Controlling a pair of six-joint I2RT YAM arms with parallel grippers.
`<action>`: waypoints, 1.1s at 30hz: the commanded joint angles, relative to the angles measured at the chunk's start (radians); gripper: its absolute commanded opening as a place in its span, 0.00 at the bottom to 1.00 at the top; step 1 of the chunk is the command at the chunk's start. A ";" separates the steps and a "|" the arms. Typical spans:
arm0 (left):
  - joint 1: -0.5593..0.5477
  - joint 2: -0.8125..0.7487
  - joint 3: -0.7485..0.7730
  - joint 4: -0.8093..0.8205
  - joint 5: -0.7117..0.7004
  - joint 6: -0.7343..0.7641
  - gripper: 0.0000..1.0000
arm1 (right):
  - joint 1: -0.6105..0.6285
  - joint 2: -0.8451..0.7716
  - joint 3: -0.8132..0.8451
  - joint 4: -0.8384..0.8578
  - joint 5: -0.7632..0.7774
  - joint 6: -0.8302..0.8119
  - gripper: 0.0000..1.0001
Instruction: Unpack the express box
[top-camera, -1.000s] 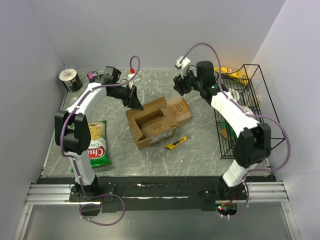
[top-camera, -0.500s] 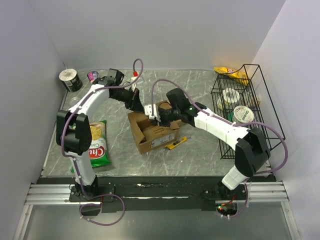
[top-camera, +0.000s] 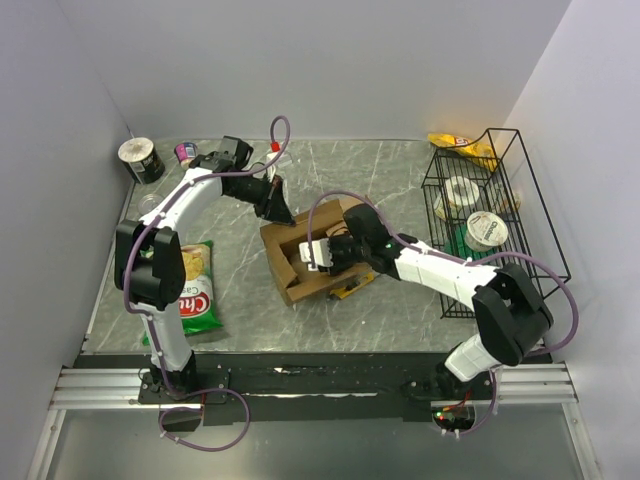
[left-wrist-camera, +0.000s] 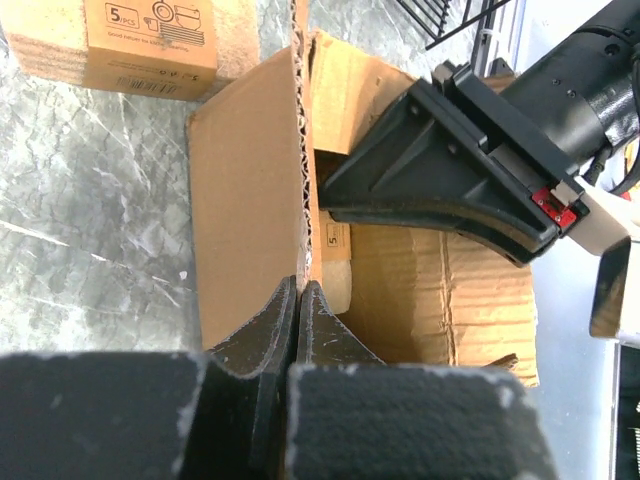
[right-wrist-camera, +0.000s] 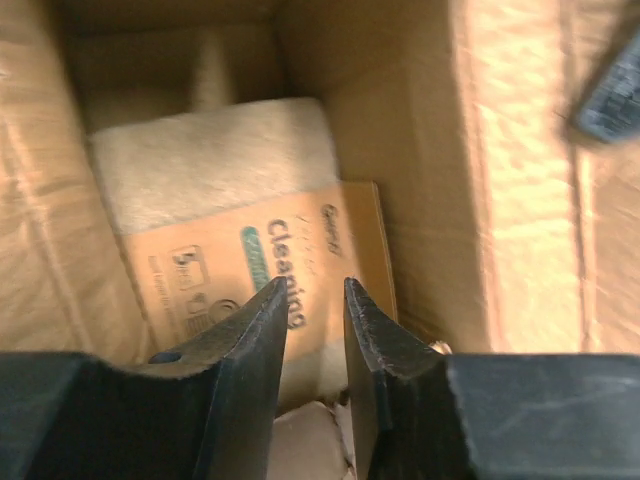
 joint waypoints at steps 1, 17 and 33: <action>0.003 0.006 0.028 -0.015 0.051 0.017 0.01 | -0.009 -0.024 -0.059 0.202 0.117 -0.032 0.39; 0.019 0.049 0.051 -0.027 0.092 0.036 0.01 | -0.033 0.117 0.071 0.095 0.206 -0.013 0.50; 0.027 0.060 0.065 -0.050 0.117 0.086 0.01 | -0.043 0.260 0.203 -0.053 0.156 -0.032 0.35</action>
